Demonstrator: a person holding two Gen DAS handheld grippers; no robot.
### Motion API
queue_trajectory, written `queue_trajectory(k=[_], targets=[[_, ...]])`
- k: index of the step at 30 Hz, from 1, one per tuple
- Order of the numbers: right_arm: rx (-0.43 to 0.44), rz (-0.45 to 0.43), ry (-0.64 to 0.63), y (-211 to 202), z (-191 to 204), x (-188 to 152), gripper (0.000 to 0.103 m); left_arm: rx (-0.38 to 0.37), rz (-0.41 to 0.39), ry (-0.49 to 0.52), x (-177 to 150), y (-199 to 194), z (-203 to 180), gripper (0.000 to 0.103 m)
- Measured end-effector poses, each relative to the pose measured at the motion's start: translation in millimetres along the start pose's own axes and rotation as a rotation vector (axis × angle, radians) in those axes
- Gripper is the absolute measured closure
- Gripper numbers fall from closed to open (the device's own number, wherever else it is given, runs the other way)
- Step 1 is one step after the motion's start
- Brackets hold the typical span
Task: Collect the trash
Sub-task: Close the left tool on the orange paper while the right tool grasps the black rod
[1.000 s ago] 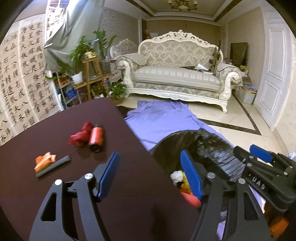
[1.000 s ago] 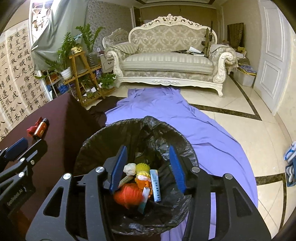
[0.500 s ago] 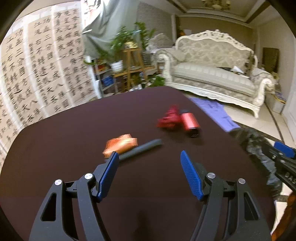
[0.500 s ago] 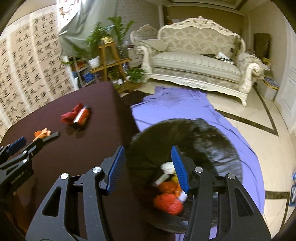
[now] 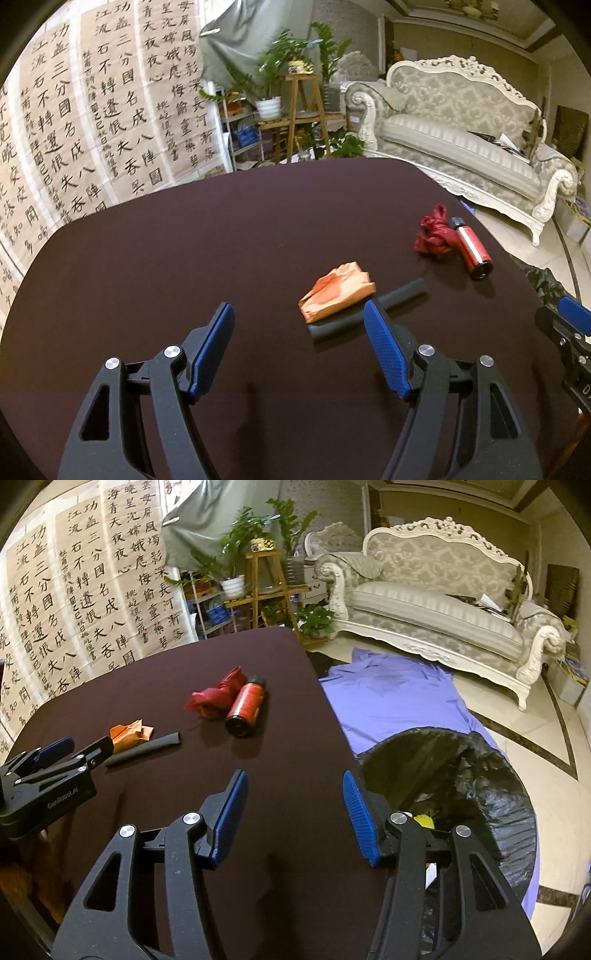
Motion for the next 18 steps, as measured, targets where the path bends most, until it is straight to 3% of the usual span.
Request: queue_trajectory(k=[18], targets=[[0.000, 0.014, -0.010, 4.7, 7.0, 0.6, 0.051, 0.070, 0.100, -0.062, -15.5, 9.4, 27.7, 0.032]])
Point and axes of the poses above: each gripper's, at about its wrist camera, not at the fingertips, and y roughly the way its jaws point, z to its left, x to its top, the point moved 8 cm from there along y, roughly the way its jaws point, and after that the axes turned 13 degrees about -z, right-handed, at the moved point
